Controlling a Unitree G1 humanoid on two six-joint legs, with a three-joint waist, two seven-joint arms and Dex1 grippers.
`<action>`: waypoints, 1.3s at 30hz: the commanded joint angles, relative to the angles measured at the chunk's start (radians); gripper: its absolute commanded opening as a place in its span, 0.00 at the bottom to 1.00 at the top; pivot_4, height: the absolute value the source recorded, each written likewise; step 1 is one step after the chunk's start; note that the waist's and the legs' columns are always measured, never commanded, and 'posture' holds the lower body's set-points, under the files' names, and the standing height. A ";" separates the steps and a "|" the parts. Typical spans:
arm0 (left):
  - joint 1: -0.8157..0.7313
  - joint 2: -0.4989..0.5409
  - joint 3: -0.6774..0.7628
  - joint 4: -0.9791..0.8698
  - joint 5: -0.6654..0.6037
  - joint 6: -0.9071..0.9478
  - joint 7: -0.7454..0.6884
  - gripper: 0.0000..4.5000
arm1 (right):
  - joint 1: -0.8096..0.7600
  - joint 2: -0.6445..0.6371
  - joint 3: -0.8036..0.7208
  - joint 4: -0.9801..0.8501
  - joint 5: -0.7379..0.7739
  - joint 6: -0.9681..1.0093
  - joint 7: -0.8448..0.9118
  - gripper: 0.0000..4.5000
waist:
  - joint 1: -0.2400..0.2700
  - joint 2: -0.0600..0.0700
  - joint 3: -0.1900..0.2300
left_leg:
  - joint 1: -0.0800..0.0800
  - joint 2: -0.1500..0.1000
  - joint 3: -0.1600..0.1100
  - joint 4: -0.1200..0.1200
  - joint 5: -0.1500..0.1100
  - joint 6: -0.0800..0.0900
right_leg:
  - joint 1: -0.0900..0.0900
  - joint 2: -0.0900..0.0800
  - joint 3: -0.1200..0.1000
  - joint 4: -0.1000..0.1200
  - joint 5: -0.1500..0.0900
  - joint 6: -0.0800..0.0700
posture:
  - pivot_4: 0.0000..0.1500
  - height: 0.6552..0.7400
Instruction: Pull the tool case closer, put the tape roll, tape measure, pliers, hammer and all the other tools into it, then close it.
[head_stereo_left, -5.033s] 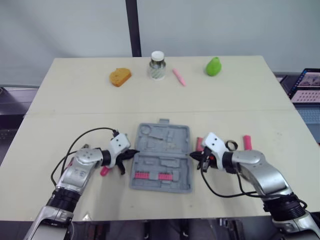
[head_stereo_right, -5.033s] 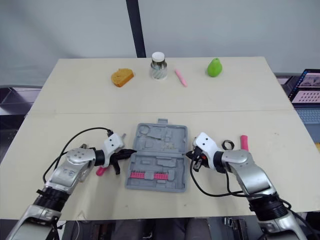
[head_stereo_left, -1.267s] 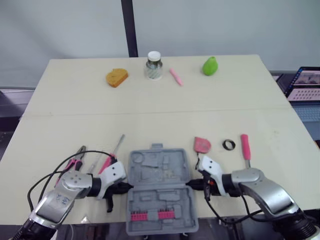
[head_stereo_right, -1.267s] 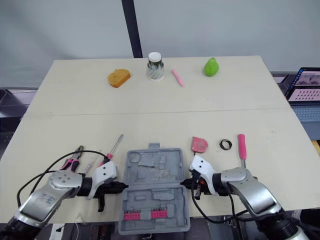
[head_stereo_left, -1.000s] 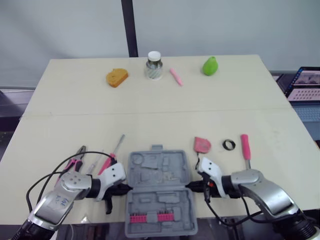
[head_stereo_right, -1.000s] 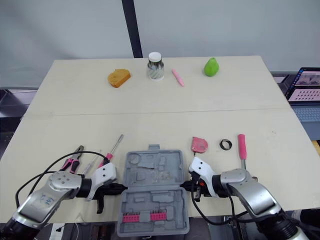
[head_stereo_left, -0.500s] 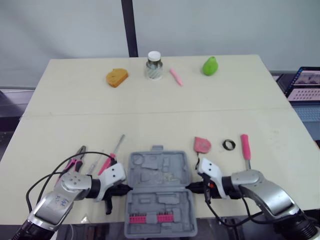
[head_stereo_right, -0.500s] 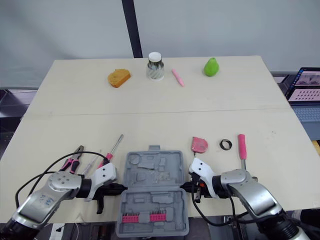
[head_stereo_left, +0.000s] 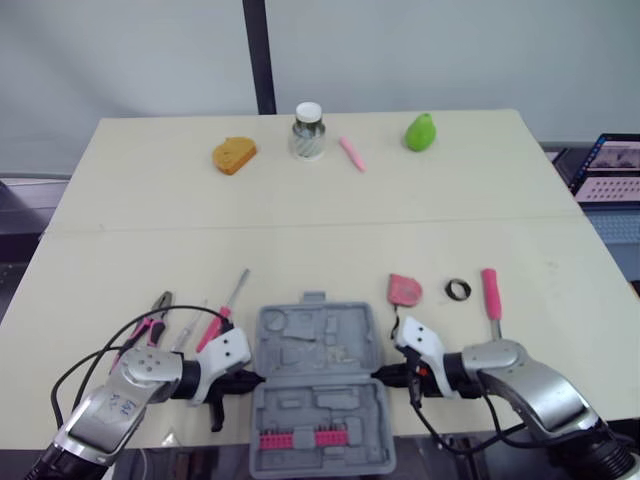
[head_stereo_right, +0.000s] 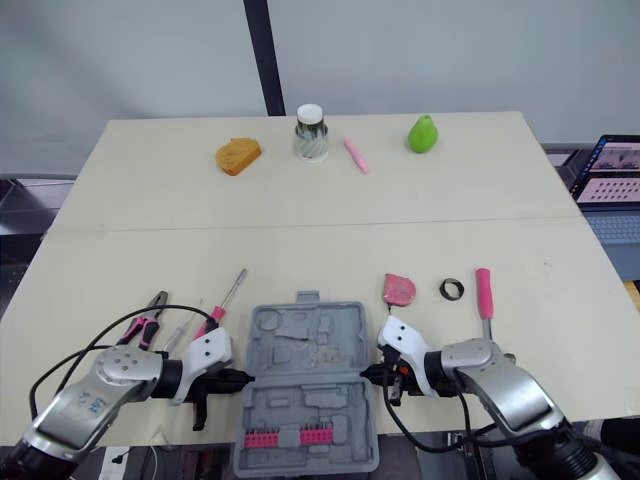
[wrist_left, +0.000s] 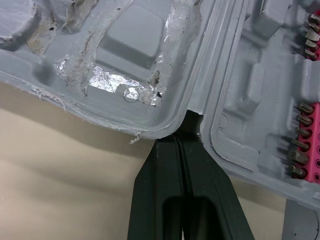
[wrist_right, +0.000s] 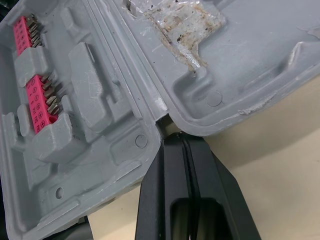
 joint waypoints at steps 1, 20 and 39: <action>0.022 0.007 -0.023 0.000 -0.002 -0.001 -0.006 0.01 | 0.005 -0.001 0.003 -0.042 0.025 -0.011 0.021 0.00 | 0.000 0.000 0.000 | 0.000 0.000 0.000 0.000 0.000 0.000 | 0.000 0.000 0.000 0.000 0.000 0.000 | 1.00 1.00; 0.058 0.039 0.056 0.035 -0.013 -0.024 0.008 0.01 | 0.026 -0.060 -0.046 -0.008 0.038 -0.033 0.025 0.00 | 0.000 0.000 0.000 | 0.000 0.001 0.000 0.000 0.000 0.000 | 0.000 0.000 0.000 0.000 0.000 0.000 | 1.00 1.00; 0.133 0.066 0.852 0.224 -0.316 0.079 0.031 0.87 | 0.115 -0.218 -0.697 0.423 0.202 -0.173 0.093 0.30 | 0.022 -0.001 0.001 | -0.002 0.001 0.000 0.002 -0.001 0.001 | 0.000 0.001 -0.001 -0.001 0.000 -0.001 | 1.00 1.00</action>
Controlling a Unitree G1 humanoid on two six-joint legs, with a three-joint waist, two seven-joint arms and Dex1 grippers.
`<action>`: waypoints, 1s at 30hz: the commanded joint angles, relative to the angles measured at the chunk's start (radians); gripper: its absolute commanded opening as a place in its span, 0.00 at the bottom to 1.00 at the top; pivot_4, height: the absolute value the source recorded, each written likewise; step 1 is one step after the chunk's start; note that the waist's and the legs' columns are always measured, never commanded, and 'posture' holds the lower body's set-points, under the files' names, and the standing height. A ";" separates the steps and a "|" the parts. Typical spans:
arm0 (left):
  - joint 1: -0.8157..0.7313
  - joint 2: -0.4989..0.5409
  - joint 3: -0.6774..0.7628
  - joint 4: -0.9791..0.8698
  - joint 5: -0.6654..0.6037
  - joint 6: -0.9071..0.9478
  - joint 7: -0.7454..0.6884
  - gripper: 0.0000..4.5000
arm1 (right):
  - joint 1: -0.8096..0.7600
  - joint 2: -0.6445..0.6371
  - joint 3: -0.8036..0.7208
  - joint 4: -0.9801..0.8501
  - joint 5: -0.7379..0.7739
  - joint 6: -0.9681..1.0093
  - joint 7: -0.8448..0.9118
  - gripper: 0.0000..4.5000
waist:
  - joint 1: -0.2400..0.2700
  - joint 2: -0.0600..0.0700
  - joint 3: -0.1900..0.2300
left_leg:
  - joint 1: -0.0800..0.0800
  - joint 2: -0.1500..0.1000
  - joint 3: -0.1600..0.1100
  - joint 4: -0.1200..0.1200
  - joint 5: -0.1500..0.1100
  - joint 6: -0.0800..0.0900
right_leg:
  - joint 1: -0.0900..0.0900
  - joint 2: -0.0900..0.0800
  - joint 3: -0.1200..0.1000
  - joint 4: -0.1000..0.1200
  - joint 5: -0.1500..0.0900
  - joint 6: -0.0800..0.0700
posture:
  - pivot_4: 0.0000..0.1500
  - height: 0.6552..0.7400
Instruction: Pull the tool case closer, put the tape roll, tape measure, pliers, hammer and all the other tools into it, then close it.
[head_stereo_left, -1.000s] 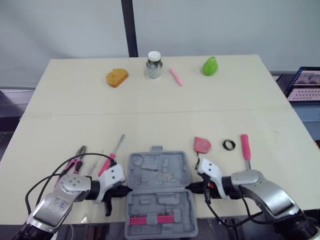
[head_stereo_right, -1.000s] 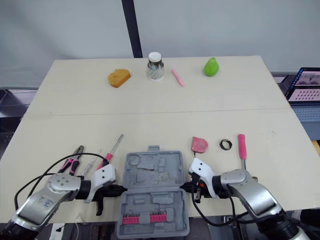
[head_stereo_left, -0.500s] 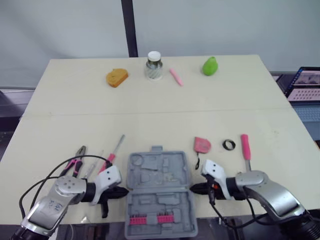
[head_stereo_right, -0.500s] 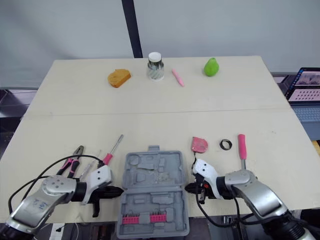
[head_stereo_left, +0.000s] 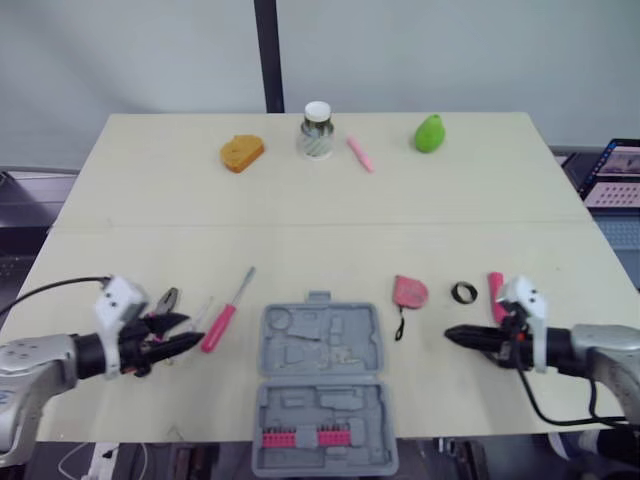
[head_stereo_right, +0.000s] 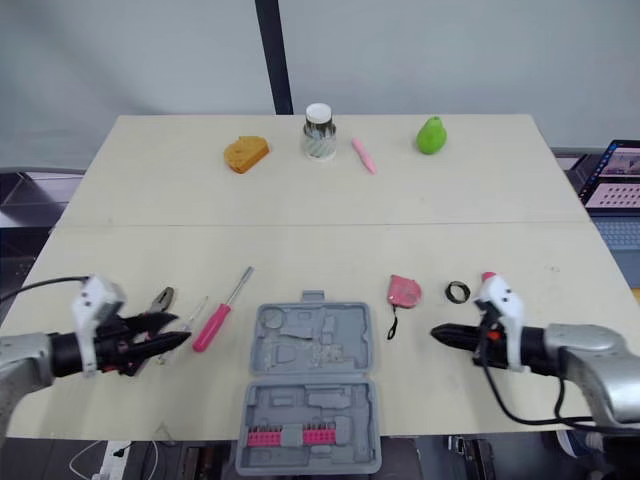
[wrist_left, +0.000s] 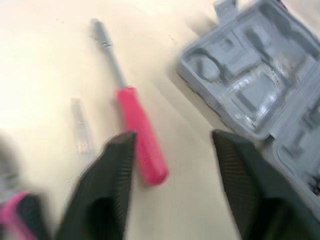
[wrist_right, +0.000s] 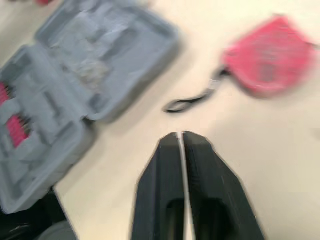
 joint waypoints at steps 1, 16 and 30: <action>0.037 0.030 0.218 0.206 0.019 -0.088 0.018 0.98 | -0.023 -0.038 -0.184 0.287 -0.032 -0.131 -0.030 0.41 | -0.001 0.000 0.000 | 0.000 0.000 0.000 0.000 0.000 0.000 | 0.000 0.000 0.000 0.000 0.000 0.000 | 1.00 1.00; 0.059 0.035 0.276 0.605 0.066 -0.378 0.048 1.00 | -0.203 -0.062 -0.213 0.845 -0.149 -0.449 -0.027 0.98 | -0.031 0.000 0.000 | 0.001 0.001 0.004 -0.002 -0.001 -0.001 | -0.003 -0.001 0.002 0.002 0.000 -0.001 | 1.00 1.00; -0.003 0.035 0.063 0.355 0.044 -0.331 0.009 1.00 | -0.210 -0.045 -0.089 0.501 -0.112 -0.335 0.121 0.98 | -0.029 0.001 0.000 | 0.001 0.002 0.005 -0.002 -0.001 -0.001 | -0.004 -0.001 0.003 0.003 0.000 -0.001 | 1.00 1.00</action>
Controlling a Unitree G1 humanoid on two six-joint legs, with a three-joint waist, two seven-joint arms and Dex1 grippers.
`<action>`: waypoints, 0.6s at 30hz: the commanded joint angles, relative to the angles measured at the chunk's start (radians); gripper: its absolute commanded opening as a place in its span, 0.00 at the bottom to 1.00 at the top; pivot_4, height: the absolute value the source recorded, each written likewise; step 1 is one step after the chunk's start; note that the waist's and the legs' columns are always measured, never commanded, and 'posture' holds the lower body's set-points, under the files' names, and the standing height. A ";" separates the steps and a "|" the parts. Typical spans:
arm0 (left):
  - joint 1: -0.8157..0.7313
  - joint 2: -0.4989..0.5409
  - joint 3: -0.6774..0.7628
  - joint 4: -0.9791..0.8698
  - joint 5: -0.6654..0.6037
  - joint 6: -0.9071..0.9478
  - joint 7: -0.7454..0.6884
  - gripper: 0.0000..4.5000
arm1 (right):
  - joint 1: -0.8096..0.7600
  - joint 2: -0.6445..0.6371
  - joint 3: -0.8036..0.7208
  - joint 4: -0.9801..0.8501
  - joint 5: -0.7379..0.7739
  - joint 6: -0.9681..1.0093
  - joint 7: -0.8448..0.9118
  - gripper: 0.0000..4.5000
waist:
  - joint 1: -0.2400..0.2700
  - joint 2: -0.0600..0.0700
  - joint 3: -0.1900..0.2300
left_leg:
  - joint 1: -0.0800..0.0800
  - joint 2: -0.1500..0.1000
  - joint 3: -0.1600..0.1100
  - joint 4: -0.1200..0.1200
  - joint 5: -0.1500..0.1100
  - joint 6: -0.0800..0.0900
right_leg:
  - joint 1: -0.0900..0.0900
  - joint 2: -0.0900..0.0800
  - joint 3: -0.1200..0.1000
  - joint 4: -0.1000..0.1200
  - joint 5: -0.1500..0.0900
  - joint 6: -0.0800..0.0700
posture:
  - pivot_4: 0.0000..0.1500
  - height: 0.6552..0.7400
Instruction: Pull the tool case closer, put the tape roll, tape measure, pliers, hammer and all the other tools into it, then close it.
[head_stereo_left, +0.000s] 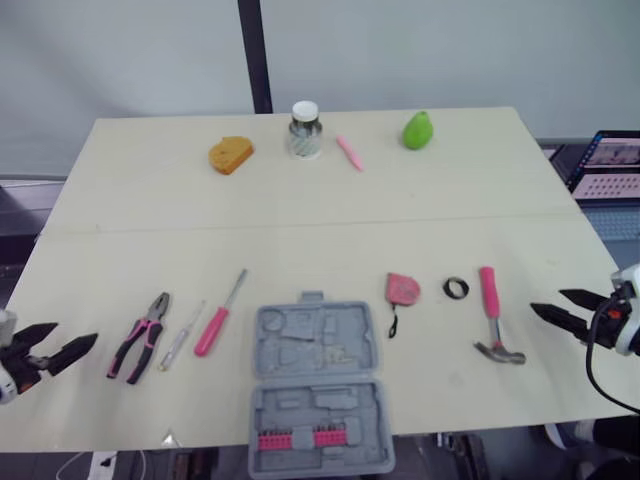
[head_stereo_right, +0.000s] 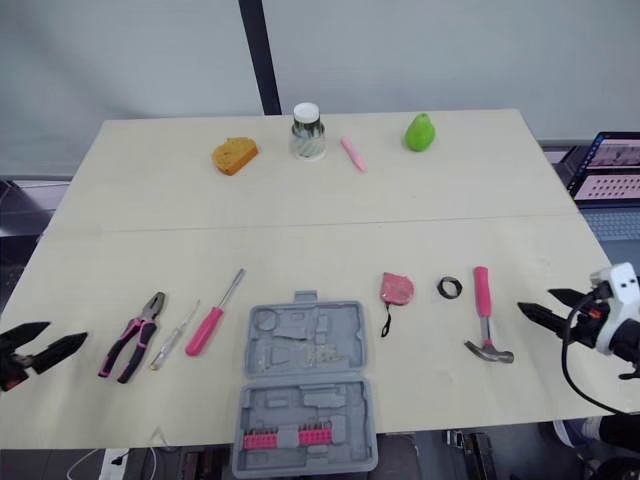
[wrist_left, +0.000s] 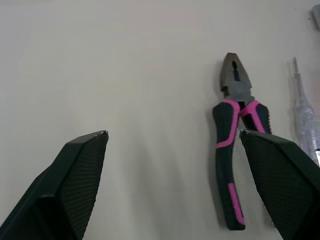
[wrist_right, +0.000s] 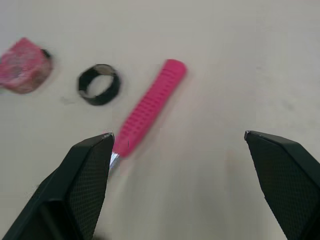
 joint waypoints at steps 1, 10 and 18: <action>-0.035 -0.006 -0.100 -0.239 -0.045 0.072 -0.007 1.00 | -0.008 -0.021 0.051 -0.178 0.023 0.043 0.059 0.98 | 0.003 0.000 0.000 | 0.000 0.000 0.000 0.000 0.000 0.000 | 0.000 0.000 0.000 0.000 0.000 0.000 | 1.00 1.00; -0.311 -0.053 -0.536 -0.573 -0.023 0.150 -0.041 1.00 | -0.100 -0.029 0.304 -0.390 -0.070 0.050 0.140 0.68 | 0.005 0.000 0.000 | -0.001 -0.001 0.001 0.001 0.001 0.001 | 0.000 0.001 0.000 0.000 0.001 0.000 | 1.00 1.00; -0.499 -0.261 -0.794 -0.544 0.078 0.047 -0.017 1.00 | -0.217 0.029 0.405 -0.211 -0.218 -0.038 0.051 0.58 | 0.007 0.000 0.000 | -0.001 -0.002 0.001 0.006 0.001 0.002 | 0.003 0.002 -0.001 0.000 0.001 0.000 | 1.00 1.00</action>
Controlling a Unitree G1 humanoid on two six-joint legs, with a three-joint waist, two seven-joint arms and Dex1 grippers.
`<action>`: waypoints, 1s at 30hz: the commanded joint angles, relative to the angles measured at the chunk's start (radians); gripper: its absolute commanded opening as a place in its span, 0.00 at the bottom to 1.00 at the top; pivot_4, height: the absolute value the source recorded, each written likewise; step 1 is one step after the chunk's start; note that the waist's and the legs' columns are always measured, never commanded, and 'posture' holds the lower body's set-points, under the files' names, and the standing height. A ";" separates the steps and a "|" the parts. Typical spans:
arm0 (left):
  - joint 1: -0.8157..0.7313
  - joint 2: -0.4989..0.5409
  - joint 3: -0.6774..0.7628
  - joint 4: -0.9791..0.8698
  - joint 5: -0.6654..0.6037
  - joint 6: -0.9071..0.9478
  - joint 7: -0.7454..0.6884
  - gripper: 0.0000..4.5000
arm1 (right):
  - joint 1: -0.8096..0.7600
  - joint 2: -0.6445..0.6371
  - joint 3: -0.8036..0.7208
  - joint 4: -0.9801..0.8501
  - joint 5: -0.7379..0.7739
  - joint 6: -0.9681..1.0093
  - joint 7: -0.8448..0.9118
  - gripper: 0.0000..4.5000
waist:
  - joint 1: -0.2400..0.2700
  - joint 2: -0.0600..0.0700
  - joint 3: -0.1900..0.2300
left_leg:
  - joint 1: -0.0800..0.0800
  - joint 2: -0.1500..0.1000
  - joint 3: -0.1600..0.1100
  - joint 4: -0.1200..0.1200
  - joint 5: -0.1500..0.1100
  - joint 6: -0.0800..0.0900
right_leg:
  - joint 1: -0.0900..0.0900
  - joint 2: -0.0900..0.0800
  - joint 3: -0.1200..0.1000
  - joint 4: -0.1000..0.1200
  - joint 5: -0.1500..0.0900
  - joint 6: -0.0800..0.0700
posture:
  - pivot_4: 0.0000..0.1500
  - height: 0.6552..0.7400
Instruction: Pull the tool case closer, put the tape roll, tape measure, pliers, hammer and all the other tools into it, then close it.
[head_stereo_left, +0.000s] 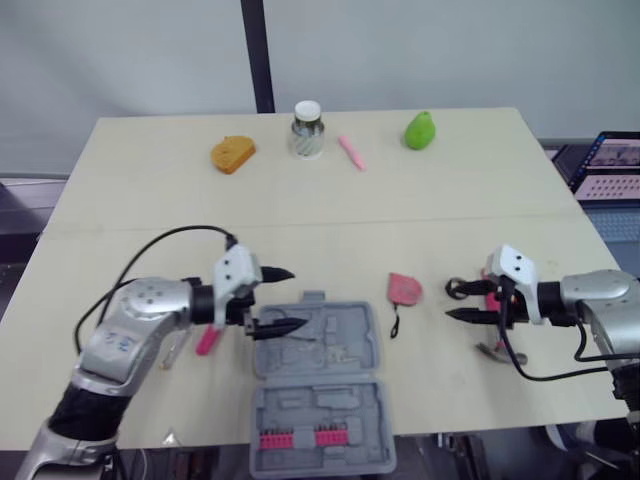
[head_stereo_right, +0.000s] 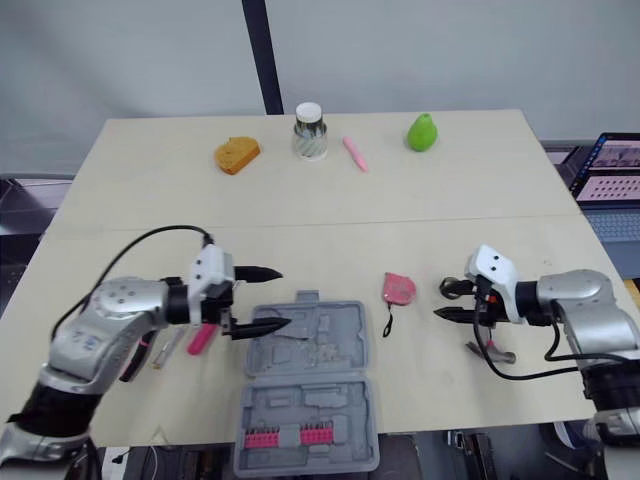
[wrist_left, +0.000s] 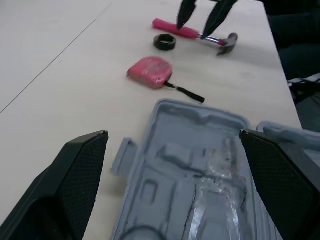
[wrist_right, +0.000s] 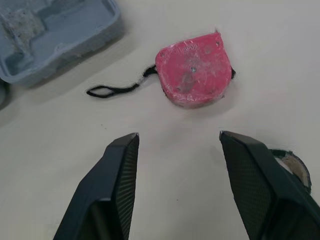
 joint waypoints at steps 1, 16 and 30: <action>-0.021 -0.054 -0.068 0.002 0.049 -0.067 0.007 1.00 | -0.046 0.018 0.004 0.071 -0.041 -0.035 -0.037 0.58 | 0.000 0.000 0.000 | 0.000 -0.001 0.000 0.000 0.000 0.000 | 0.000 0.000 0.000 0.000 0.000 0.000 | 1.00 1.00; -0.041 -0.200 -0.127 0.090 0.144 -0.203 0.051 1.00 | -0.145 0.079 0.041 0.256 -0.145 -0.079 -0.087 0.58 | 0.001 -0.001 0.000 | 0.000 0.001 -0.003 0.002 0.001 0.001 | 0.002 0.000 -0.002 -0.001 0.000 0.000 | 1.00 1.00; -0.042 -0.207 -0.142 0.068 0.158 -0.184 0.053 1.00 | -0.139 0.080 0.035 0.277 -0.154 -0.085 -0.095 0.58 | 0.000 -0.001 0.000 | 0.000 0.001 -0.003 0.002 0.001 0.001 | 0.002 0.000 -0.002 -0.001 0.000 0.001 | 1.00 1.00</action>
